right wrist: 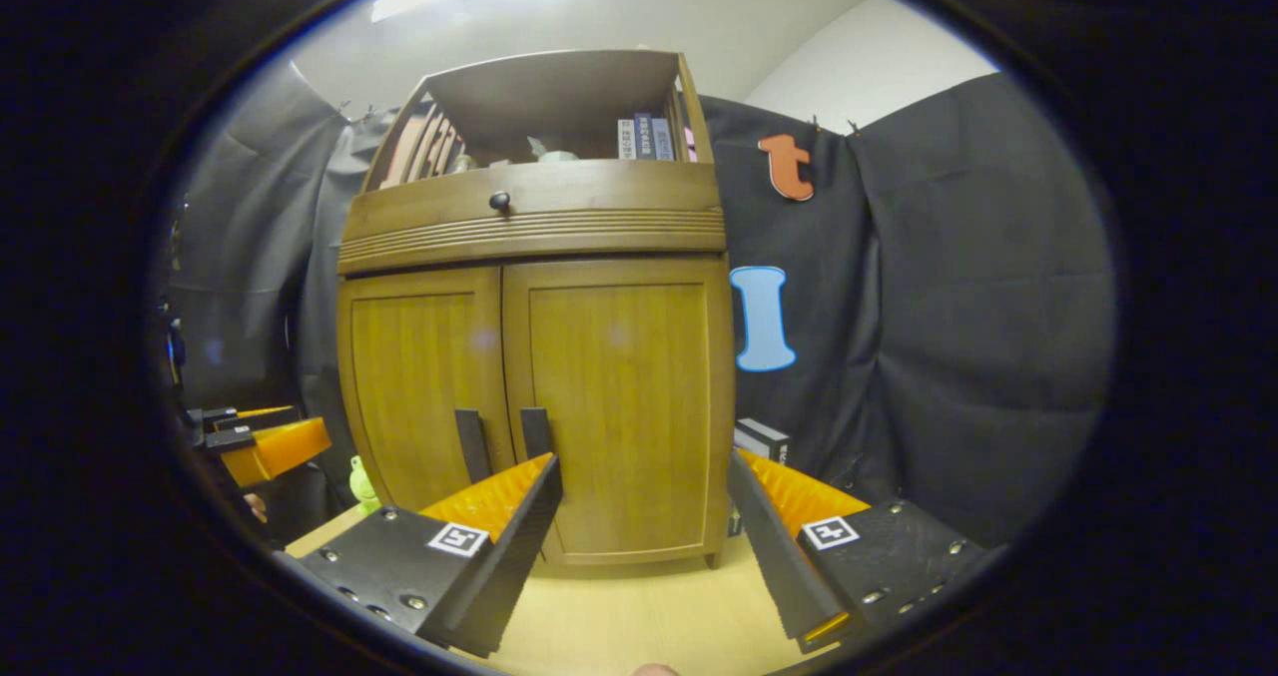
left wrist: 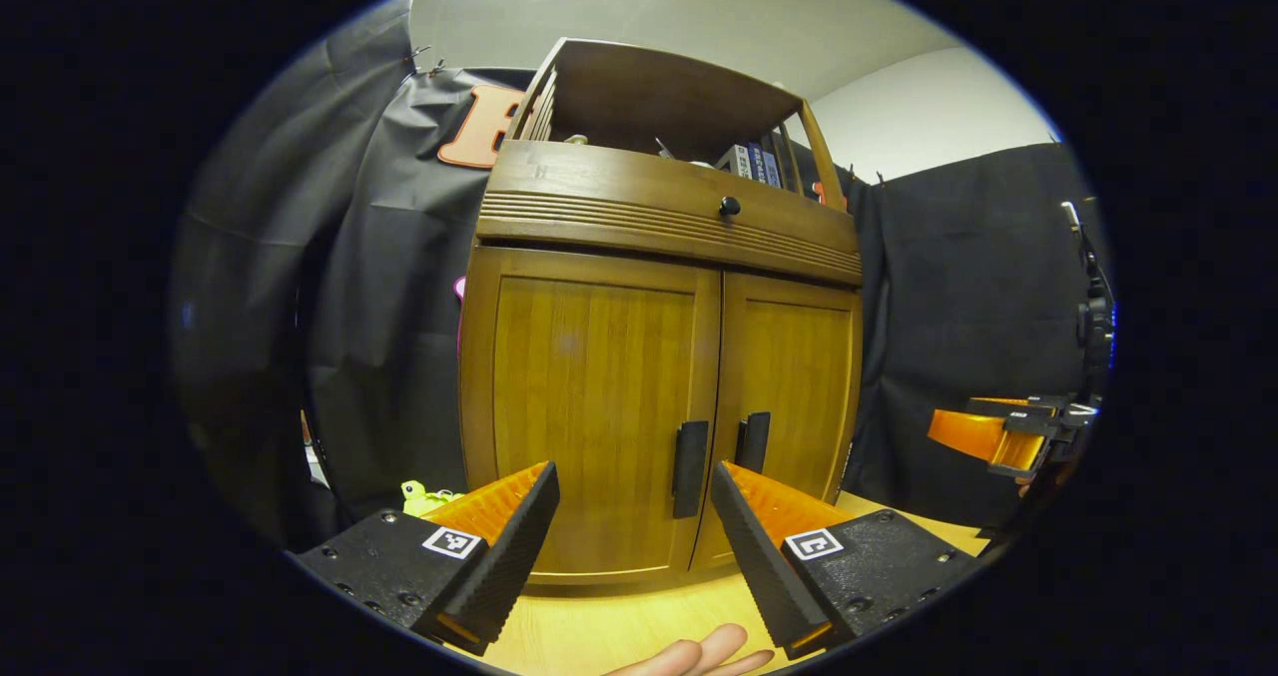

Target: Open the right door of the double-door shoe cabinet with the right hand, and open the left door with the left hand.

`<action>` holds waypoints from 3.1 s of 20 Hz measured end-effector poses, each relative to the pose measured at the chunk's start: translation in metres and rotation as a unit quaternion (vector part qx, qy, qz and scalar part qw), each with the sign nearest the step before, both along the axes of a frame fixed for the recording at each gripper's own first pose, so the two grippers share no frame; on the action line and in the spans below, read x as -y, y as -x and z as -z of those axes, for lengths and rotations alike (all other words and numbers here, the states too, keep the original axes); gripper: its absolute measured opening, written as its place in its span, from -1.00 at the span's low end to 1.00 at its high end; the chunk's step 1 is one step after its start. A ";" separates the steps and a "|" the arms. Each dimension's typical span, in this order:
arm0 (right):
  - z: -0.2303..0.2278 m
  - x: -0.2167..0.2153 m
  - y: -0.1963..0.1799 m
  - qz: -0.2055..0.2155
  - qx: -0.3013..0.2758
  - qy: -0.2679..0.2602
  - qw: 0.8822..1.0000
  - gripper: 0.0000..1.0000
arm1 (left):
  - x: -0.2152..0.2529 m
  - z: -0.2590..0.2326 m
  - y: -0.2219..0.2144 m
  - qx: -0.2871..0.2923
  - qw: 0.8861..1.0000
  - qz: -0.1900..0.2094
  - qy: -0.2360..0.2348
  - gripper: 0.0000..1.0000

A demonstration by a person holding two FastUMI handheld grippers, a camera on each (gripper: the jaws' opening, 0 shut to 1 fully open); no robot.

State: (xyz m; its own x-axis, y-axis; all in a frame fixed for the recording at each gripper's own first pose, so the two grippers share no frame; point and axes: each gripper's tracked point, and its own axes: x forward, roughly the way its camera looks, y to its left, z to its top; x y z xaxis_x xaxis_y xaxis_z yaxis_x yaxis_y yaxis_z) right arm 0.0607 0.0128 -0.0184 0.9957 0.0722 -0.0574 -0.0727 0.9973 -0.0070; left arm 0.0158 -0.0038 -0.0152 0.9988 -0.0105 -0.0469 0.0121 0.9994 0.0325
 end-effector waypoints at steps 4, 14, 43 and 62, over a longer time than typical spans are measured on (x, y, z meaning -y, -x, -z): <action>0.010 -0.011 -0.034 -0.005 -0.002 0.015 1.000 0.96 | -0.003 -0.003 0.000 0.004 1.000 -0.004 -0.001 0.80; 0.042 -0.105 -0.123 -0.062 -0.004 0.054 0.997 0.97 | -0.016 -0.005 -0.005 0.004 1.000 -0.011 0.013 0.89; 0.092 -0.137 -0.152 -0.162 -0.079 -0.004 0.984 -0.60 | -0.037 0.008 -0.024 -0.011 1.000 -0.020 0.007 0.89; 0.068 -0.012 -0.046 -0.181 -0.060 -0.058 0.980 -0.63 | 0.002 0.033 -0.031 -0.038 0.999 0.001 -0.028 0.80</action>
State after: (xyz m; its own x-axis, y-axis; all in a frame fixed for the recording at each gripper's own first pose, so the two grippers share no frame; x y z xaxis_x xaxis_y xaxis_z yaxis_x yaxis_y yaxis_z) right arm 0.1064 0.0251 -0.0864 0.8898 0.4331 -0.1434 -0.4157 0.8992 0.1363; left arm 0.0470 -0.0063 -0.0481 0.9924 -0.0078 -0.1227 0.0187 0.9959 0.0880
